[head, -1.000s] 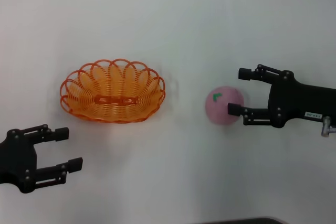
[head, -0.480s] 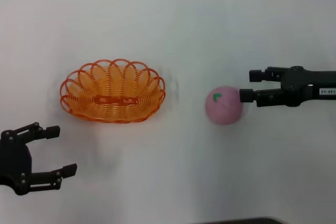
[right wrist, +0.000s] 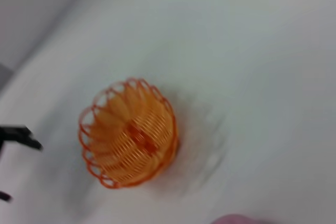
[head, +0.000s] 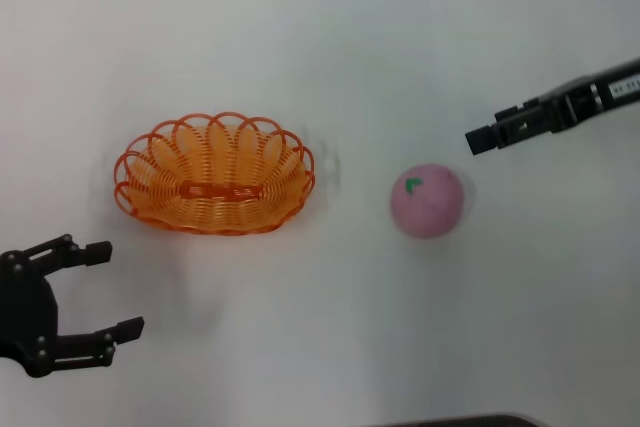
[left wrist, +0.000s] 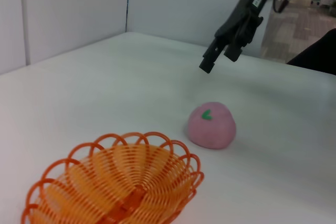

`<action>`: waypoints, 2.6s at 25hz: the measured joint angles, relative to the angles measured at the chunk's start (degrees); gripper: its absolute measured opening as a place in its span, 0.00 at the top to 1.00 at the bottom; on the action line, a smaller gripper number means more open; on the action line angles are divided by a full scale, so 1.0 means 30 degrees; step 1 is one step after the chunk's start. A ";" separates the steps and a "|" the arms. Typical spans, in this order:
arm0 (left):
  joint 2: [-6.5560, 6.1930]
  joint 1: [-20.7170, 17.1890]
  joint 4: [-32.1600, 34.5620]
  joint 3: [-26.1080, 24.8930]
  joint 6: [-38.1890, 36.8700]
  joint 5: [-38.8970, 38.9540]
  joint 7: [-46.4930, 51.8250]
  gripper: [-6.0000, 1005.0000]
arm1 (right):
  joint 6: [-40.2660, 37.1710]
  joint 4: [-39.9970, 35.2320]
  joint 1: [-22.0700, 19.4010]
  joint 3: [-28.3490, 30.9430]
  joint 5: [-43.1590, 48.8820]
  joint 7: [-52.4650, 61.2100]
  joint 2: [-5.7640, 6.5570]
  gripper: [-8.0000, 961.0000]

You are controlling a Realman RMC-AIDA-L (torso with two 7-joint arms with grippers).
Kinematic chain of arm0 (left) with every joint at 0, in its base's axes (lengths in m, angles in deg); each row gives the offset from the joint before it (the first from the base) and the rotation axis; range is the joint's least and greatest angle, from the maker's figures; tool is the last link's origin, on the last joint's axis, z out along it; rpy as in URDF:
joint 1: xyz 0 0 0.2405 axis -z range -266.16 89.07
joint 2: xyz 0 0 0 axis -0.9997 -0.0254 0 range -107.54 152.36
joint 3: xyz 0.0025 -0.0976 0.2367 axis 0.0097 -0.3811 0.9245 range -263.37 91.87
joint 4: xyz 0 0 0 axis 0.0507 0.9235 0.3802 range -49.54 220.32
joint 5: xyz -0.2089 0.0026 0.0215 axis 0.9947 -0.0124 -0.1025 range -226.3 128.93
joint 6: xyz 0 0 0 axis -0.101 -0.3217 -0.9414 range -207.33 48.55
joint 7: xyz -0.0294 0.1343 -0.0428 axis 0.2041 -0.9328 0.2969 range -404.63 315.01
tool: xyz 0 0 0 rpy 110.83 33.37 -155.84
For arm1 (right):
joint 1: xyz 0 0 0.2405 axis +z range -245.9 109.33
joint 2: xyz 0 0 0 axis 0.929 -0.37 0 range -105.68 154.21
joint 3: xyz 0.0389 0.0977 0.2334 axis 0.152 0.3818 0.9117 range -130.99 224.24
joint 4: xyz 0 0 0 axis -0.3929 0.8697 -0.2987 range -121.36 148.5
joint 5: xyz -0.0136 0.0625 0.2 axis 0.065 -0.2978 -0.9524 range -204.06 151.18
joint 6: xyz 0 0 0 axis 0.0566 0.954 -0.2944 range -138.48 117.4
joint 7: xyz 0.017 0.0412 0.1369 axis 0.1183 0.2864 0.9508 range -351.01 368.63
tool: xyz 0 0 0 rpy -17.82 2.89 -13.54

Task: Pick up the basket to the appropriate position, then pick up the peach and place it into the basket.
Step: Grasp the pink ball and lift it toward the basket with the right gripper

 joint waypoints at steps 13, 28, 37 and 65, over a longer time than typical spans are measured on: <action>-0.0002 0.0007 -0.0277 0.0125 -0.0214 -0.0049 -0.1368 0.09 | -0.0833 -0.2514 0.3669 -0.4436 0.3892 0.1122 -0.1138 0.03; -0.0002 -0.0038 -0.0480 0.0249 -0.0039 -0.0106 -0.0642 0.10 | 0.1926 -0.0416 0.3611 -0.6602 0.4405 0.1703 -0.1760 0.07; -0.0002 0.0030 -0.0465 0.0227 0.0005 -0.0105 -0.0634 0.10 | 0.2853 0.0880 0.3712 -0.7156 0.4390 0.1735 -0.1773 0.09; -0.0002 0.0018 -0.0316 0.0144 0.0038 -0.0103 -0.0612 0.10 | 0.2961 -0.0225 0.3637 -0.7321 0.2615 0.2653 -0.1563 0.57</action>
